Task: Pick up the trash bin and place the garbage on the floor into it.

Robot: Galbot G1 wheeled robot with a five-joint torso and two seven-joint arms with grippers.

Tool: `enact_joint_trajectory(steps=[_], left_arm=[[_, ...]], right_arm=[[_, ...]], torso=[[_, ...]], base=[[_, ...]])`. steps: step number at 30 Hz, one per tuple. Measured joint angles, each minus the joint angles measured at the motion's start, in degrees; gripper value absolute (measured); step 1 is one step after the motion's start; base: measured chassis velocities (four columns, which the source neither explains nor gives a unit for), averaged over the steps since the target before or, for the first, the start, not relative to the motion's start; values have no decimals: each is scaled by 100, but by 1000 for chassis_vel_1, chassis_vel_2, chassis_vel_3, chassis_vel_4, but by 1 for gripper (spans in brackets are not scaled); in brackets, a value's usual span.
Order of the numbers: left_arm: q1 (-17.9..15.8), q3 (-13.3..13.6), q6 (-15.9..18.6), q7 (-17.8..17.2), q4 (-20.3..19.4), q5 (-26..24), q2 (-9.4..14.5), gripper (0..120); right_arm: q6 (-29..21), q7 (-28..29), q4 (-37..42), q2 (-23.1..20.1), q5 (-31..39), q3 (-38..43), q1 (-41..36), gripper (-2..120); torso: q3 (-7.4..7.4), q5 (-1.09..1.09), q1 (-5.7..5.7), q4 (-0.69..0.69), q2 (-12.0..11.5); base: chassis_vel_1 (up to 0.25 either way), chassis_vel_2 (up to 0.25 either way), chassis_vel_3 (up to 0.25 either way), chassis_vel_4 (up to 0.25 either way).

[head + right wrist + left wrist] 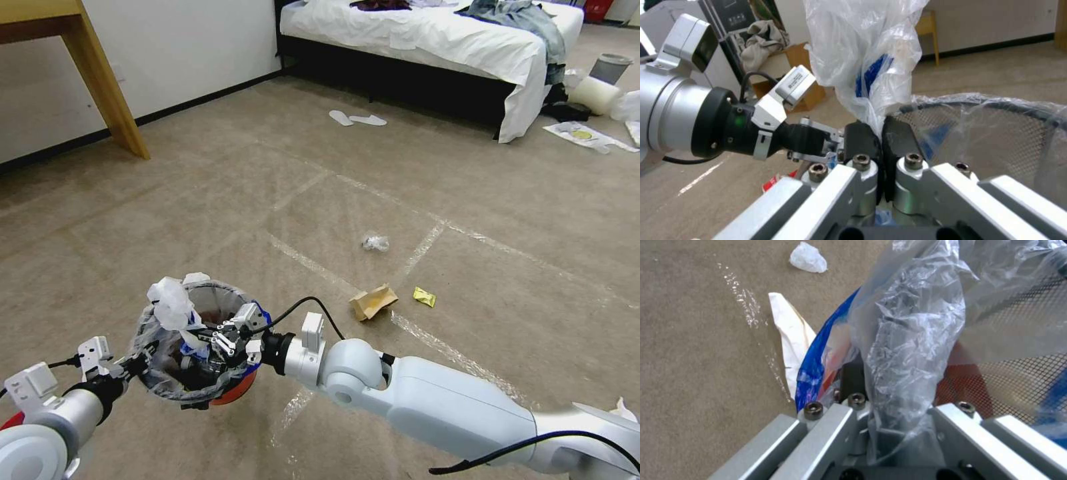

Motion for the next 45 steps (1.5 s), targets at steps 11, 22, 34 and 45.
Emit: enact_joint_trajectory(steps=[11,22,34,45], left_arm=[[-2,-10,0,5,-4,9,-28,1],[19,-25,0,14,-4,15,-55,1],[10,-16,0,21,16,27,-62,1],[16,-18,0,25,41,33,-62,1]], right_arm=[[-26,2,-23,2,-51,-65,12,33],[-21,-6,-79,38,-127,-82,32,73],[39,-11,-88,6,-199,-49,17,100],[74,-12,-86,47,-195,47,10,100]], torso=[[0,0,0,0,0],[0,0,0,0,0],[0,0,0,0,0],[0,0,0,0,0]], base=[[0,0,0,0],[0,0,0,0],[0,0,0,0],[0,0,0,0]])
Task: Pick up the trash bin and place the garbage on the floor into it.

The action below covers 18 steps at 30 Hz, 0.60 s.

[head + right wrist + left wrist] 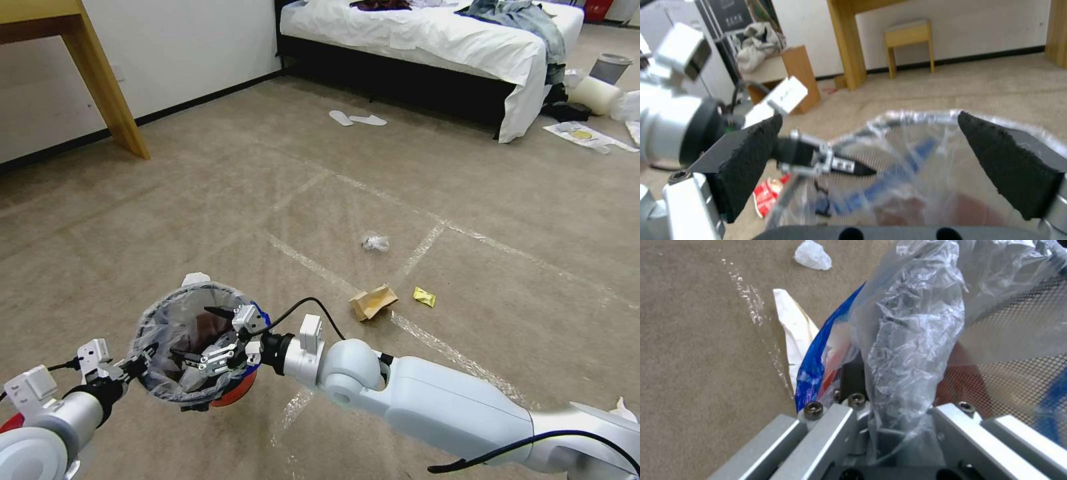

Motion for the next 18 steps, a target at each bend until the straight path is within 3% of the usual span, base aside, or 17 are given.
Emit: enact_joint_trajectory(steps=[9,18], left_arm=[[-26,-31,0,9,47,15,-22,1],[19,-84,0,11,18,15,-47,1]], right_arm=[[152,24,449,181,346,858,-55,100],[386,-236,922,-72,516,2044,-323,100]], torso=[[0,0,0,0,0],[0,0,0,1,0]], base=[[0,0,0,0],[0,0,0,0]])
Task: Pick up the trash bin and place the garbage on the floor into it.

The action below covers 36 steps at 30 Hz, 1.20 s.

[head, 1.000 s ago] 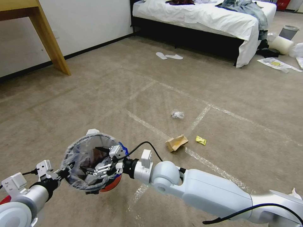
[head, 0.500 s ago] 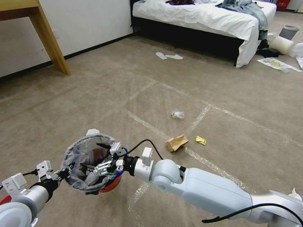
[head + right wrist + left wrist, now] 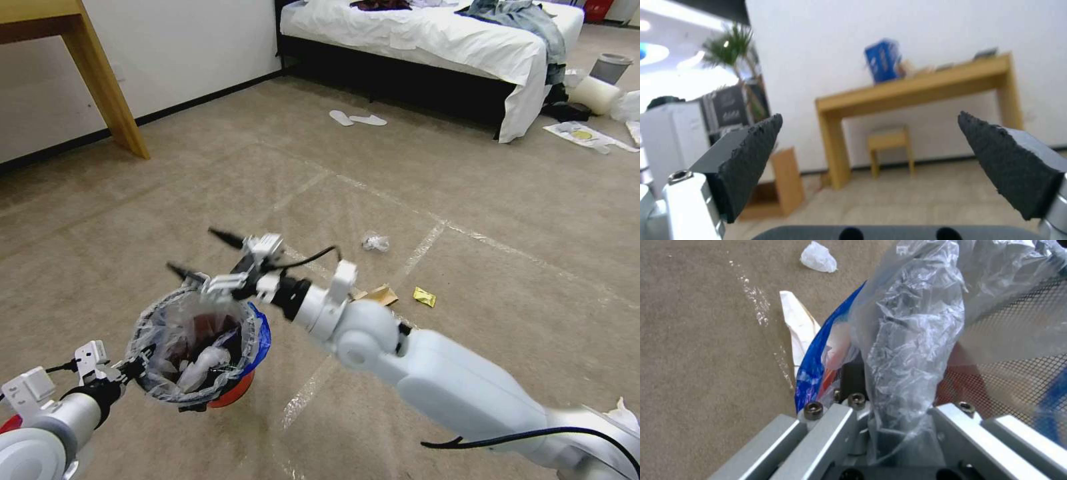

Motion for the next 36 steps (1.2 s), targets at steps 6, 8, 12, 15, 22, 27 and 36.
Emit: enact_joint_trajectory(steps=[6,8,12,15,22,27,36], left_arm=[[20,-9,0,12,-51,46,-57,1],[24,-18,0,13,-67,52,-74,1],[52,-83,-15,16,-122,84,-136,1],[75,-132,-62,33,-177,196,-178,1],[135,-148,-113,60,-229,301,-273,1],[168,-206,-145,68,-281,335,-316,1],[189,-226,-148,63,-293,330,-295,1]], right_arm=[[-4,66,471,-325,-222,1237,-638,100],[-46,214,563,-384,-484,1532,-831,100],[-102,605,797,-552,-1780,2837,-1790,92],[-407,1292,1361,-708,-2396,4247,-2877,93],[-410,1821,1989,-492,-2828,5485,-4500,99],[281,1916,2150,205,-3494,5793,-5731,100],[627,2028,2113,710,-4120,5674,-6184,100]], torso=[[0,0,0,0,0],[0,0,0,0,0],[0,2,0,-1,0],[0,2,0,-2,0],[-1,1,0,-1,0],[-1,0,0,0,0],[0,-1,-1,0,0]], base=[[0,0,0,0],[0,0,0,0],[0,0,0,0],[0,0,0,0],[0,0,0,0],[0,0,0,0],[0,0,0,0]])
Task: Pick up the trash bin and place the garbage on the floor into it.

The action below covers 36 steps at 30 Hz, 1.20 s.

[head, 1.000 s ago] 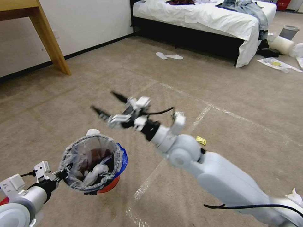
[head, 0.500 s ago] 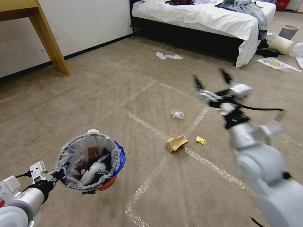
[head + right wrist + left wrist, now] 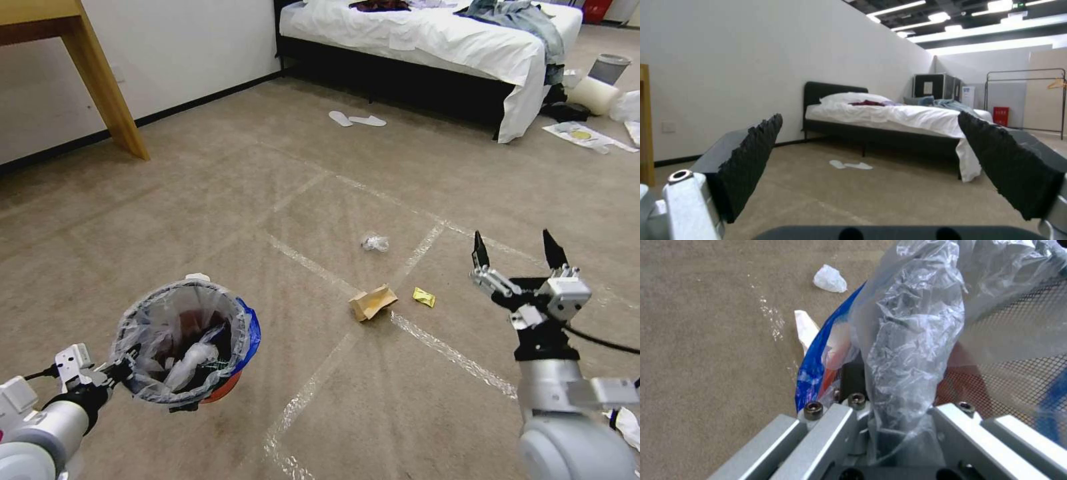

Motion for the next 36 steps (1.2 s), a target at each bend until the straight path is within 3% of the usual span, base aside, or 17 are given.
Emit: enact_joint_trajectory(steps=[36], left_arm=[[33,5,-5,-15,-63,-32,-30,1]], right_arm=[[112,-133,-348,-66,-49,-195,157,100]], torso=[[1,1,1,-2,-1]], base=[[-16,15,14,-15]])
